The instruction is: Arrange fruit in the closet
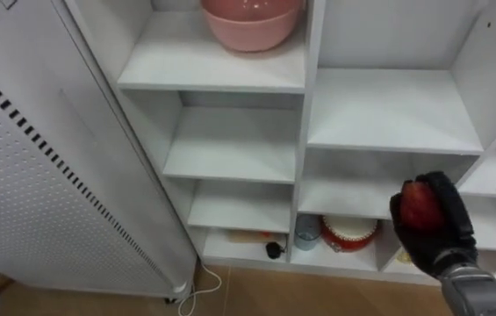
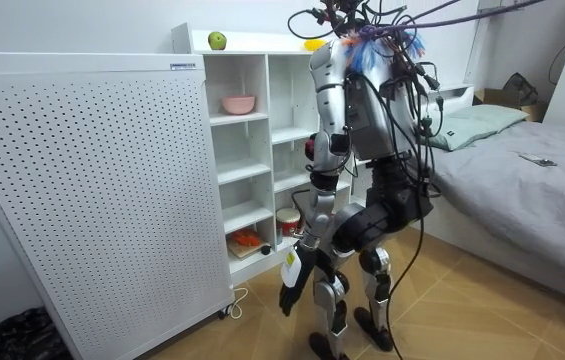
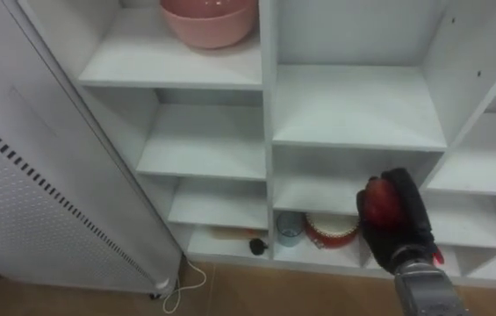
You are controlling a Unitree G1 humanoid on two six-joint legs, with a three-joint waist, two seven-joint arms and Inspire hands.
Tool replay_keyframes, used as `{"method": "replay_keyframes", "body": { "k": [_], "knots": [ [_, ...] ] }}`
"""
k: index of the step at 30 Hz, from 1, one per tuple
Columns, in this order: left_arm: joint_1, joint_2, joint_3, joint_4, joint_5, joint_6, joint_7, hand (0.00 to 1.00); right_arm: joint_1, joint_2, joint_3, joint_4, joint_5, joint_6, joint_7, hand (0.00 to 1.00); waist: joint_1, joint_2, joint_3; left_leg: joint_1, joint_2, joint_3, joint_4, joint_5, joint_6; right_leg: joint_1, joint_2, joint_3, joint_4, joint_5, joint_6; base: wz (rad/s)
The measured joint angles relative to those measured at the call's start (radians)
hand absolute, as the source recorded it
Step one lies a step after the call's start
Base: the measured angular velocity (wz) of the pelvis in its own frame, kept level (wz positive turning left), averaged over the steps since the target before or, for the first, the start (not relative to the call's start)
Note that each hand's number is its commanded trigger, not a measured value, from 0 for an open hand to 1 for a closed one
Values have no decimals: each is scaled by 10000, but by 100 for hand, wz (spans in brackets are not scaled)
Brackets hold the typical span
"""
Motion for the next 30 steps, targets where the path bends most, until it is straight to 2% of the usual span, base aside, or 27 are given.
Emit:
{"method": "replay_keyframes", "body": {
  "k": [6, 7, 8, 9, 18, 25, 30],
  "knots": [
    [28, 84, 3, -248, -4, 9, -42, 0, -99, -76, -341, -3, 104, -159, -624, 100, 210, -6, -16, -623, 4, 34, 349, -58, 22, -694, -25, 61, 446, -6, -14, 3],
    [44, 101, 2, -247, -4, 9, -41, 0, -99, -76, -341, -4, 148, -165, -663, 66, 235, -5, -17, -632, 6, 31, 351, -58, 22, -706, -23, 55, 446, -6, -15, 0],
    [83, 136, 0, -248, -5, 9, -40, 0, -100, -76, -341, -4, 182, -208, -704, 9, 268, 5, -23, -636, 6, 47, 358, -58, 22, -712, -22, 59, 457, -6, -15, 0],
    [119, 175, -2, -253, -6, 9, -41, 0, -103, -77, -342, -9, 190, -273, -714, 0, 310, 10, -26, -637, 9, 50, 362, -58, 22, -712, -21, 75, 459, -7, -16, 0],
    [241, 238, -10, -297, -13, 12, -109, 0, -324, -80, -339, -35, 190, -531, -956, 0, 505, 50, -48, -704, 7, 27, 462, -61, 27, -790, -40, 103, 544, -18, -32, 0],
    [270, 241, -80, -500, -98, 13, -106, 0, -558, -102, -338, -34, 187, -621, -1404, 0, 599, 85, -53, -800, -8, 153, 773, -185, 45, -934, -212, 98, 969, -173, -69, 1],
    [277, 239, -225, -670, -244, 28, -70, 0, -557, -115, -342, -22, 185, -621, -1696, 0, 659, 291, -49, -883, 3, 171, 933, -244, 71, -979, -218, 74, 1058, -215, -64, -1]
  ]
}}
